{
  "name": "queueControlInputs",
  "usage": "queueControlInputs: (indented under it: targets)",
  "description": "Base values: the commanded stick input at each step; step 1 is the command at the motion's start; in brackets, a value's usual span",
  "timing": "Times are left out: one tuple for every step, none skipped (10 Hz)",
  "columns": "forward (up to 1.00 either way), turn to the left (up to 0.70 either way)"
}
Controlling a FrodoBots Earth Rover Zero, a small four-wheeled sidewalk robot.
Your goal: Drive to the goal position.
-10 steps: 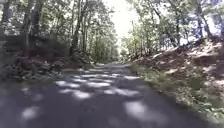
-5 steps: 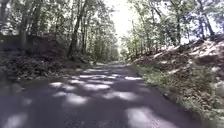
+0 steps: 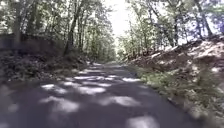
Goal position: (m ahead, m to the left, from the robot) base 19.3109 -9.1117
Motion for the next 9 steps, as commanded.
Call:
queueControlInputs:
  targets:
    - [0.45,0.0]
    - [0.45,0.0]
    - [0.45,0.0]
    - [0.45,0.0]
    - [0.45,0.0]
    - [0.45,0.0]
    - [0.45,0.0]
    - [0.45,0.0]
    - [0.45,0.0]
